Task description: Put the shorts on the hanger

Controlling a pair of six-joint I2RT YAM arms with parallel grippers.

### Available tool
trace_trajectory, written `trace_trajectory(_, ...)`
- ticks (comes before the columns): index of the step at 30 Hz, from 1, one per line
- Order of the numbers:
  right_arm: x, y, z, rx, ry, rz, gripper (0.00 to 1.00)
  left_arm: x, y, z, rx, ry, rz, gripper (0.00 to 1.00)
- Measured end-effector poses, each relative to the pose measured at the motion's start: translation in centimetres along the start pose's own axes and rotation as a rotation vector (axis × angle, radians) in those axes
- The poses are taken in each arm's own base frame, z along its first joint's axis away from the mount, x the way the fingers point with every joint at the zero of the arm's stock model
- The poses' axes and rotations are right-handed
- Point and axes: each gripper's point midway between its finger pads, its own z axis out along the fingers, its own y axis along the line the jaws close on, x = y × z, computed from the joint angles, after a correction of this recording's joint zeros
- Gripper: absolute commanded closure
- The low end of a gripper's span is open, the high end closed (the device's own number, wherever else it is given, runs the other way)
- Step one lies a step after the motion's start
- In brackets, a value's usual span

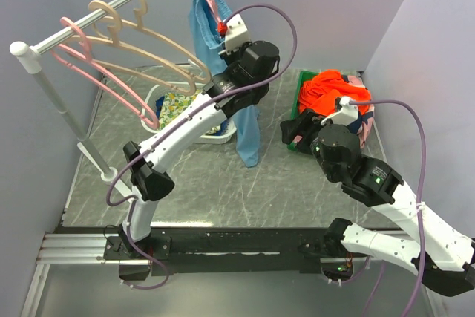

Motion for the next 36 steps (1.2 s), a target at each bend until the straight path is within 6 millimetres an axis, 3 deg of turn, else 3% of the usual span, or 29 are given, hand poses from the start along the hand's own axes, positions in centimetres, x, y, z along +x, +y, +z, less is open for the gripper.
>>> trace_trajectory(8, 0.0, 0.0, 0.0, 0.0, 0.0, -0.005, 0.19, -1.9, 0.0, 1.7, 0.0, -0.038, -0.006, 0.99)
trace_trajectory(18, 0.0, -0.1, 0.0, 0.001, 0.001, -0.016, 0.19, -3.6, 2.0, 5.1, -0.044, -0.066, -0.008, 0.99)
trace_trajectory(36, 0.4, 0.1, 0.1, -0.006, 0.014, -0.019, 0.19, -4.4, 3.1, 7.9, -0.031, -0.05, -0.056, 0.99)
